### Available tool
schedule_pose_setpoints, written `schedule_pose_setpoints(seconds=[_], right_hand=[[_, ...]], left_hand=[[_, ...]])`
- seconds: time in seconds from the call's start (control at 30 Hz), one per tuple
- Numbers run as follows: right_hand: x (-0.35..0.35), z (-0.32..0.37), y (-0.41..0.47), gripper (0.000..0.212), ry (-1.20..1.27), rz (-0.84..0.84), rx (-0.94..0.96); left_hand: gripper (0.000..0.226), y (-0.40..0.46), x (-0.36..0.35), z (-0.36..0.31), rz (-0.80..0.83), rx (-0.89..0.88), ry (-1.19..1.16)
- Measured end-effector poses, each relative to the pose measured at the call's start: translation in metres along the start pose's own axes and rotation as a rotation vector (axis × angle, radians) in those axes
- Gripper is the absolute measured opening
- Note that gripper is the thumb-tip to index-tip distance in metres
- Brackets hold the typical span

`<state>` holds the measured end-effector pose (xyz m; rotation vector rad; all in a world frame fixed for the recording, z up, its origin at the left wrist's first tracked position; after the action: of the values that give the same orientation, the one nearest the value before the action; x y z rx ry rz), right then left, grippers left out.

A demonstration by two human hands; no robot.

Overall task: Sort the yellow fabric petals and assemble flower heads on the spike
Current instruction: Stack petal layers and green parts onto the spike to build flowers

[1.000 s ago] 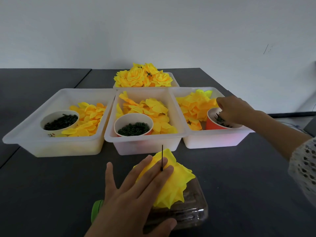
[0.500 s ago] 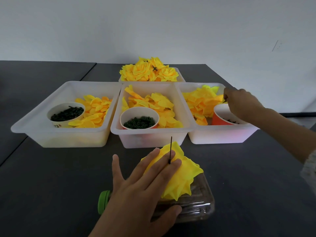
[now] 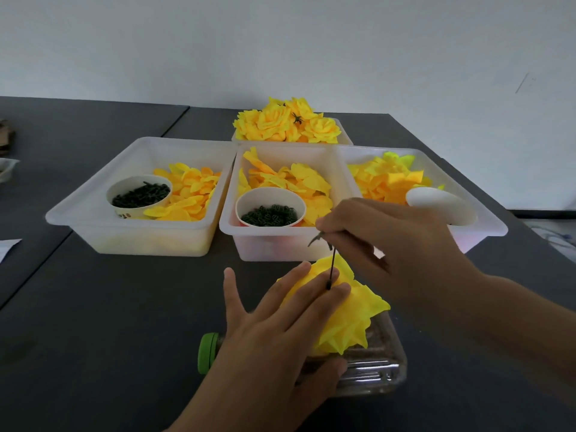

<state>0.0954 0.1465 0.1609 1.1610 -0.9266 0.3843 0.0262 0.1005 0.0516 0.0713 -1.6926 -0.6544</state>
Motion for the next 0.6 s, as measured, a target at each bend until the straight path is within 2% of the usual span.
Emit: schedule_pose_setpoints(seconds=[0.1,0.23,0.33,0.4,0.5,0.57,0.6], right_hand=[[-0.003,-0.003,-0.009,0.004,-0.06,-0.007,0.025],[0.013,-0.011,-0.008,0.01,-0.014,-0.205,-0.038],[0.003,-0.005,-0.011,0.004,-0.102,-0.116,0.032],[-0.005,0.004,-0.015,0.018,-0.183,-0.034,0.112],[-0.003,0.009,-0.021,0.02,-0.195,-0.066,0.199],[-0.004,0.006,-0.021,0.055,-0.18,-0.058,0.19],[-0.005,0.005,-0.021,0.064,-0.169,-0.045,0.175]], left_hand=[[0.067,0.0,-0.001,0.0,0.011,0.006,-0.004],[0.067,-0.001,-0.002,0.0,0.022,0.008,-0.019],[0.065,-0.001,-0.001,0.0,0.028,0.011,-0.016],[0.065,-0.001,0.0,0.0,0.032,0.011,-0.024],[0.064,-0.002,0.0,0.0,0.029,0.015,-0.038],[0.063,-0.002,0.0,0.0,0.032,0.017,-0.042],[0.063,-0.002,0.0,0.0,0.035,0.017,-0.04]])
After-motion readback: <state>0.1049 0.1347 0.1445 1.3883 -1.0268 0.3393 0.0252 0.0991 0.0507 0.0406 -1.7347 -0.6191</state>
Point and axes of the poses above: each hand's wrist, its own y-axis towards the middle knuckle, its own x-axis out of the back of the hand, z = x × y, the point moved 9 cm from there along y, towards the middle knuckle
